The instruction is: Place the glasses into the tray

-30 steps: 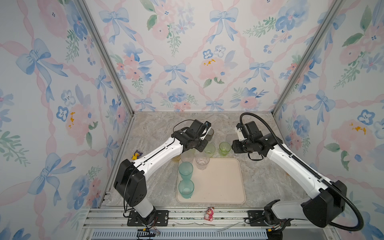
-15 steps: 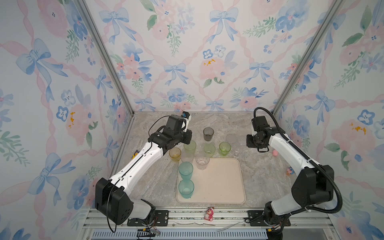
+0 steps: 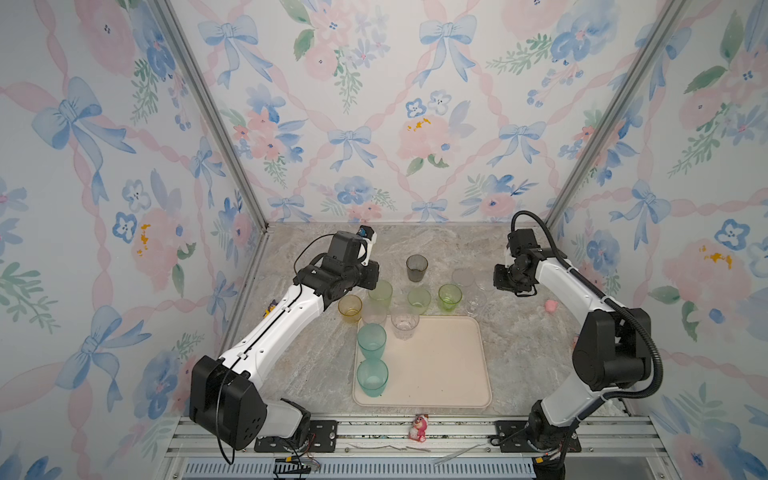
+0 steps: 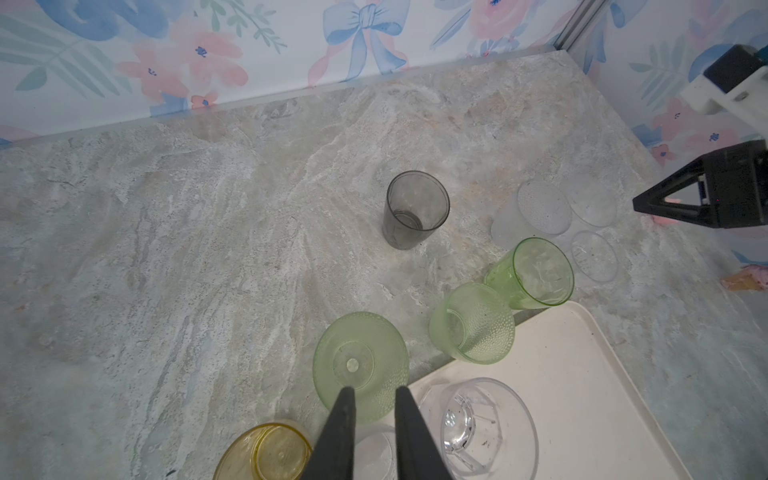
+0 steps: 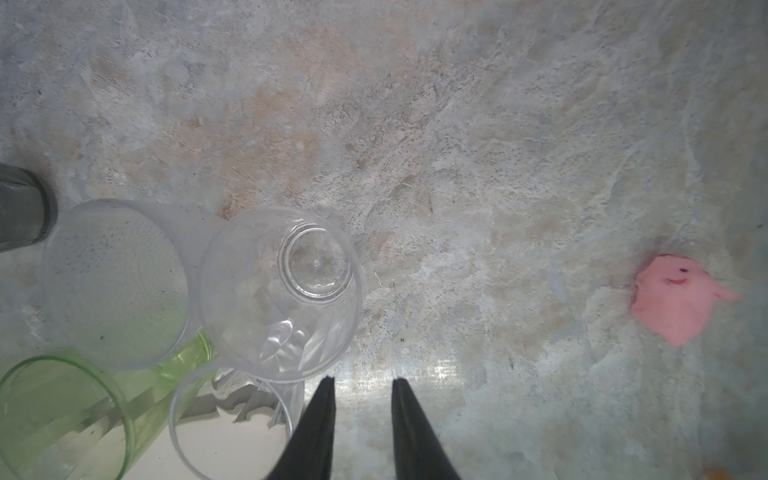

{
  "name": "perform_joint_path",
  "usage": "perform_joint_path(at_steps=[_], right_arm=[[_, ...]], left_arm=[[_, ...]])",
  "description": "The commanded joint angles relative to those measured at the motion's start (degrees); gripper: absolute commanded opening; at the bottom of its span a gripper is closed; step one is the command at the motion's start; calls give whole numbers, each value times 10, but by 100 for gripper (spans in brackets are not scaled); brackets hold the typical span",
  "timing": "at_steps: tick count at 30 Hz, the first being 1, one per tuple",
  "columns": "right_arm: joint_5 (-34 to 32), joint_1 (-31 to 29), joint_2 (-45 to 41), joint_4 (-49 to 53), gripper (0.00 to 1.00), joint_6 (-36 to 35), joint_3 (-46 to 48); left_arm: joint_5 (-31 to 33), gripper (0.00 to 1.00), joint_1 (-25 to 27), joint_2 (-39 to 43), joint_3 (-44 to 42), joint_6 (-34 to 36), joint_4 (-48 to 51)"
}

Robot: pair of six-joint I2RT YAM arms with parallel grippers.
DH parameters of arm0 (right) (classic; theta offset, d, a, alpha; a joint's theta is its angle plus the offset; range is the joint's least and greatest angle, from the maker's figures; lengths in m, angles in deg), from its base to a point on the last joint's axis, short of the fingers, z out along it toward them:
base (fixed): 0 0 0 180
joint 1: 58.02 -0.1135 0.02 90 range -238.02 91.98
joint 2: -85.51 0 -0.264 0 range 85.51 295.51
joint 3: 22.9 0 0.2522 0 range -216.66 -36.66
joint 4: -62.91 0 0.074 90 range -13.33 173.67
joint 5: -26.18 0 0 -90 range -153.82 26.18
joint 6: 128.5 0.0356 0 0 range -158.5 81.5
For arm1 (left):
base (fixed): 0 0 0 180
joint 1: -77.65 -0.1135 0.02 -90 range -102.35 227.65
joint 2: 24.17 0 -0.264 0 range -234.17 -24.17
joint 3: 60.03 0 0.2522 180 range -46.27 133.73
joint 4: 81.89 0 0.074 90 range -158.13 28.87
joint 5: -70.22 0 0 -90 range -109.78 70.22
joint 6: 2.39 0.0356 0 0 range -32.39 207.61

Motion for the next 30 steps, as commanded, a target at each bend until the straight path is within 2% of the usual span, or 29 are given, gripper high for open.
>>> perform_joint_path(at_steps=[1, 20, 30], right_arm=[[24, 8, 14, -12, 26, 7, -17], [39, 10, 79, -26, 22, 8, -48], [33, 11, 96, -27, 16, 6, -59]], left_arm=[[-12, 21, -6, 7, -4, -2, -10], [-15, 21, -15, -3, -6, 4, -9], [-14, 20, -17, -14, -5, 6, -10]])
